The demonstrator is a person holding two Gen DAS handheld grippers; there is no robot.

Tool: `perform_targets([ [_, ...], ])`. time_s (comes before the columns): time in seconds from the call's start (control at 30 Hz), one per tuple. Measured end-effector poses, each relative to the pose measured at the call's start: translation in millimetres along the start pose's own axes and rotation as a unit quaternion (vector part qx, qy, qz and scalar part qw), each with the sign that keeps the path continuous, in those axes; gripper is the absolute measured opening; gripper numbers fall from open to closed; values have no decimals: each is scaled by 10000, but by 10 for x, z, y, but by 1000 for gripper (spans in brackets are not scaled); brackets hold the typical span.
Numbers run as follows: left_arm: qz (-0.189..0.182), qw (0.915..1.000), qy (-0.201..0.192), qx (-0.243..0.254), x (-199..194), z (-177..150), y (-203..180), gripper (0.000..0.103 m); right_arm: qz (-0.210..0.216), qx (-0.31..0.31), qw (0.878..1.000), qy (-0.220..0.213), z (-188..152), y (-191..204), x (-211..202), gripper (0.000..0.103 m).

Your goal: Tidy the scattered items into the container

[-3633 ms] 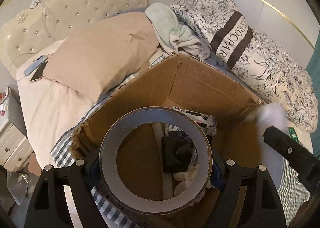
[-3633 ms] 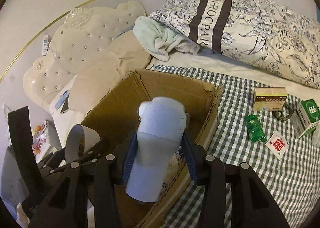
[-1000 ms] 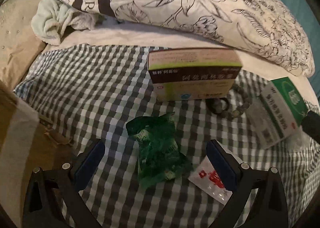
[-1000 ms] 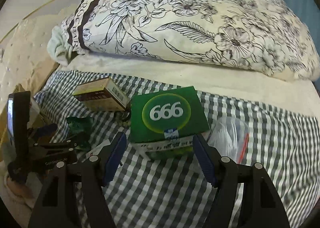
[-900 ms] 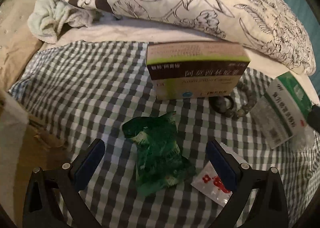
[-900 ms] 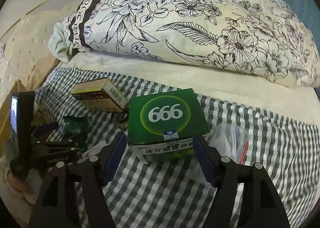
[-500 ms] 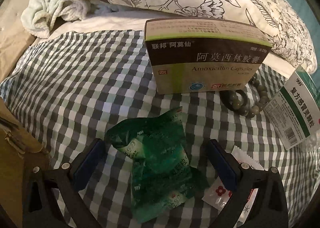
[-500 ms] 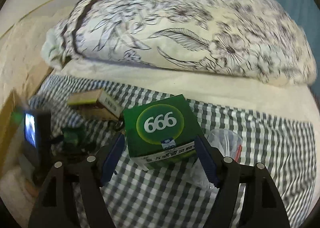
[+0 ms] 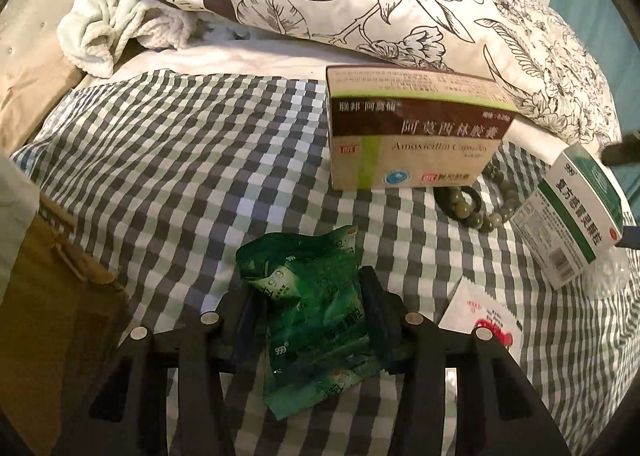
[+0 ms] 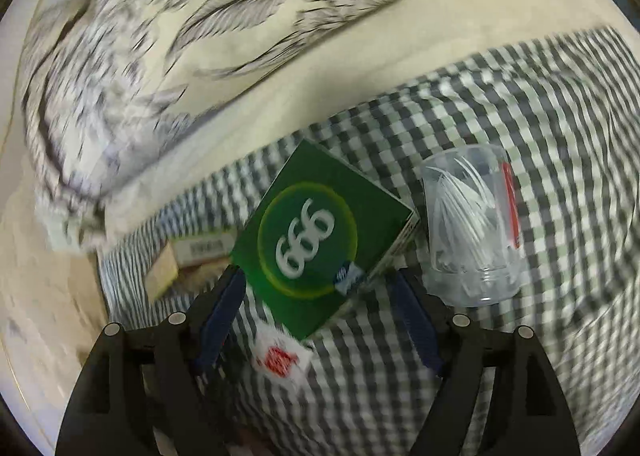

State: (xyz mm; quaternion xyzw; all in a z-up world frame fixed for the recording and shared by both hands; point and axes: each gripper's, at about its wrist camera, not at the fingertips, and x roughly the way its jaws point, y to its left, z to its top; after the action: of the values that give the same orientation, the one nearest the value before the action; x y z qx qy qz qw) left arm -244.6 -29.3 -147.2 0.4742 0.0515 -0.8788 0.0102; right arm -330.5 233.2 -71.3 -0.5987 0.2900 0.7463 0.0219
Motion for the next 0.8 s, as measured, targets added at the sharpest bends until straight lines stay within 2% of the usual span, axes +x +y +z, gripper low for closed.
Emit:
perform_targets([
  [0.1, -63, 10000, 38, 32, -32, -23, 19, 48, 257, 705, 9971, -111, -25, -45, 86, 77],
  [0.23, -139, 9999, 38, 49, -46, -58, 54, 48, 73, 1062, 9926, -584, -21, 30, 107, 78],
  [0.33, -181, 9998, 23, 51, -52, -77, 68, 48, -187, 1239, 9895, -727, 15, 90, 182, 84],
  [0.47, -224, 9997, 26, 8, -61, -84, 98, 48, -421, 1115, 9900, -755, 57, 219, 350, 89],
  [0.67, -216, 9997, 74, -64, -109, -124, 143, 48, -823, 377, 9907, -1014, 93, 452, 555, 102],
  [0.8, -213, 9996, 153, -84, -179, -161, 169, 48, -1010, -148, 9875, -1201, 142, 532, 615, 103],
])
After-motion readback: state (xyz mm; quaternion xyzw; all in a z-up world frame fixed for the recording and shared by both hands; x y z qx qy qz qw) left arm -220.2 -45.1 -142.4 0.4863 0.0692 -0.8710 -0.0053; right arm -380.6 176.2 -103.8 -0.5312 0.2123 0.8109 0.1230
